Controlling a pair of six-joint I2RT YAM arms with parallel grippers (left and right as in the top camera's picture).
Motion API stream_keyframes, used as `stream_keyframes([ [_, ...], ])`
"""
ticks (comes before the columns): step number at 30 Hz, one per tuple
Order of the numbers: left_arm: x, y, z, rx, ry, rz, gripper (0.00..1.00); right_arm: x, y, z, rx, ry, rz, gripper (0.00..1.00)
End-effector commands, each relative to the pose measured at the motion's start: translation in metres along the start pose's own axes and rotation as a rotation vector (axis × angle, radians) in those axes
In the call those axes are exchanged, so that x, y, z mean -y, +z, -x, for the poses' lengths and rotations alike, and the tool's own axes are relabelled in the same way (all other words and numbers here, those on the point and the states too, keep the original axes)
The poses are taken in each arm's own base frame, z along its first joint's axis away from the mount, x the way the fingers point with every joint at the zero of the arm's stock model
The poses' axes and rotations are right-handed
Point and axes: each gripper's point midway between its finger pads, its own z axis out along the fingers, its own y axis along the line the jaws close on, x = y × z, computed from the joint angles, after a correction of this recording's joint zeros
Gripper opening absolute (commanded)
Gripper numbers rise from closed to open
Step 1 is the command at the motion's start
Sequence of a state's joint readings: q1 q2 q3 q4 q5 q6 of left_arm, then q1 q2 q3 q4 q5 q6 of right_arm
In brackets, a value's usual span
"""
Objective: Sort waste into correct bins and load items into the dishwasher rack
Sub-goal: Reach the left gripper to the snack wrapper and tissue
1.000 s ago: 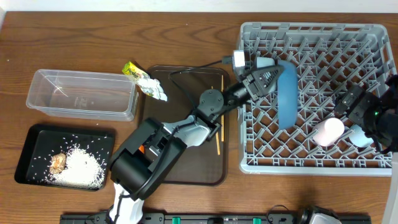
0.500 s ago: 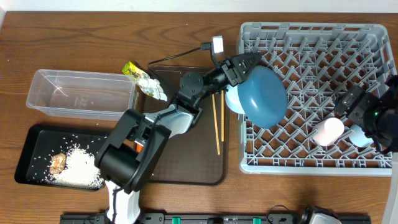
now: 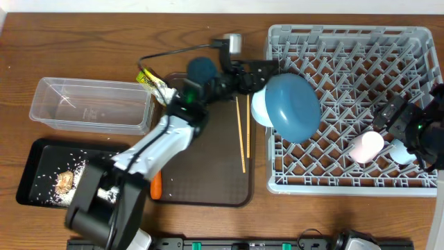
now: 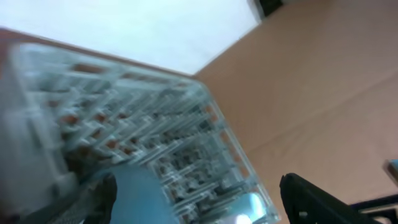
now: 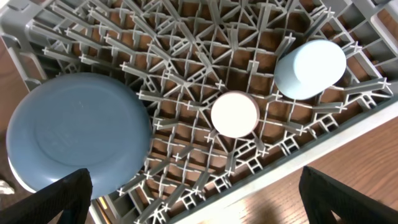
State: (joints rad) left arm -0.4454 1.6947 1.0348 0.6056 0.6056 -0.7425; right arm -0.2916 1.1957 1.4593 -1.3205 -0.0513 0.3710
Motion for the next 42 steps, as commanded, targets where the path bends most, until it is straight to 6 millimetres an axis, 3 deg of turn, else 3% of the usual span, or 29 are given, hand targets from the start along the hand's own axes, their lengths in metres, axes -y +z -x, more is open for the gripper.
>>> stream_keyframes([
  [1,-0.004,-0.024,0.025,0.018,0.065,0.043,0.88,0.004,-0.001,0.002,0.008,-0.004,-0.014,0.99],
  [2,-0.008,-0.032,0.029,0.013,0.049,0.055,0.95,0.004,-0.001,0.002,0.008,-0.01,-0.014,0.99],
  [5,-0.02,-0.054,0.032,-0.039,-0.009,0.071,0.98,0.004,-0.001,0.002,0.007,-0.019,-0.014,0.99],
  [7,-0.041,-0.066,0.029,-0.064,-0.075,0.132,0.47,0.004,-0.001,0.003,0.009,-0.019,-0.014,0.99],
  [8,-0.053,-0.071,0.021,-0.091,-0.122,0.174,0.44,0.004,-0.001,0.003,0.011,-0.019,-0.013,0.99],
  [10,-0.075,-0.081,-0.003,-0.173,-0.17,0.269,0.42,0.003,-0.001,0.004,0.016,-0.019,-0.011,0.99],
  [14,-0.104,-0.096,-0.056,-0.338,-0.141,0.466,0.5,0.002,-0.001,0.008,0.032,-0.02,-0.005,0.99],
  [16,-0.108,-0.093,-0.068,-0.371,-0.104,0.509,0.31,0.001,-0.001,0.009,0.037,-0.019,-0.003,0.99],
  [21,-0.118,-0.077,-0.097,-0.436,-0.062,0.561,0.19,0.002,-0.001,0.008,0.033,-0.02,-0.004,0.99],
  [25,-0.135,-0.063,-0.124,-0.49,-0.087,0.57,0.15,0.002,-0.001,0.006,0.023,-0.019,-0.007,0.99],
  [28,-0.146,-0.056,-0.128,-0.481,-0.108,0.571,0.14,0.003,-0.001,0.005,0.02,-0.019,-0.008,0.99],
  [34,-0.129,-0.03,-0.127,-0.463,-0.074,0.428,0.14,0.003,-0.001,0.006,0.022,-0.019,-0.008,0.99],
  [42,-0.13,-0.02,-0.147,-0.504,-0.068,0.413,0.14,0.002,-0.001,0.006,0.024,-0.02,-0.007,0.99],
])
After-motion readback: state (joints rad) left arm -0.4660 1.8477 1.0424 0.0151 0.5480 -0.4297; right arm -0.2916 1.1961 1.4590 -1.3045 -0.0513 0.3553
